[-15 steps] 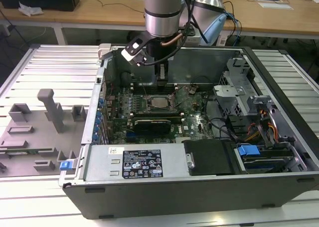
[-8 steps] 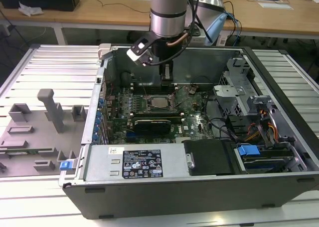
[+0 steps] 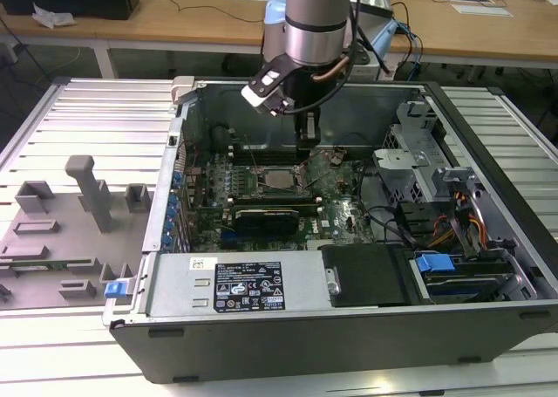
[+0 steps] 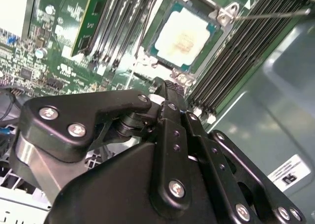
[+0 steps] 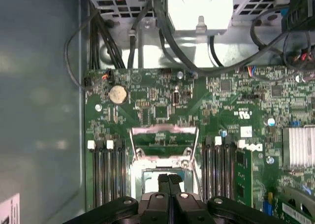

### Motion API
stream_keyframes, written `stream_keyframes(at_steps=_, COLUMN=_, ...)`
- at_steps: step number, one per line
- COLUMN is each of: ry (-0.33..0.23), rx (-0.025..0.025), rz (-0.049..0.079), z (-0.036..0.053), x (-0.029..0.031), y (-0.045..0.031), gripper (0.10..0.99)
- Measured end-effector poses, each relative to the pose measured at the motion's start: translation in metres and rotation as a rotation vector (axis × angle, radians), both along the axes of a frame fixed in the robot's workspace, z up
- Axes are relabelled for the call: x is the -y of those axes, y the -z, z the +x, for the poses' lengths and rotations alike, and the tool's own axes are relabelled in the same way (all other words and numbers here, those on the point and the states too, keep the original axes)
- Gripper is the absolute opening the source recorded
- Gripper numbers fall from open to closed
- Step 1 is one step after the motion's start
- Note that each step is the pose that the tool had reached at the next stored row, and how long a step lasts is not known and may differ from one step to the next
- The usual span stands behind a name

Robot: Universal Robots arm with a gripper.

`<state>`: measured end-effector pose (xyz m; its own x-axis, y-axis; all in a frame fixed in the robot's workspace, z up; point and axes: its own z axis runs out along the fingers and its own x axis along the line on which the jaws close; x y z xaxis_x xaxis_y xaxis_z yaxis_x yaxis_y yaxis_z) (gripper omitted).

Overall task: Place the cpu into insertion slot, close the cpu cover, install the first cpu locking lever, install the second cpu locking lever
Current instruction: 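Close the cpu cover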

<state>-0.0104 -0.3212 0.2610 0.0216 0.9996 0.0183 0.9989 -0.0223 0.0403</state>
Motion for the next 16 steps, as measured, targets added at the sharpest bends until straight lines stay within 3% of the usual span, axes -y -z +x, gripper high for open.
stream_keyframes(at_steps=6, ry=0.0, rx=-0.0008, rz=0.0, z=0.0026, x=0.0, y=0.0, gripper=0.106)
stream_keyframes(at_steps=12, ry=0.0, rx=-0.0008, rz=0.0, z=0.0026, x=-0.0001, y=-0.0069, gripper=0.106)
stream_keyframes(at_steps=16, ry=0.0, rx=-0.0007, rz=0.0, z=0.0027, x=-0.0001, y=-0.0071, gripper=0.106)
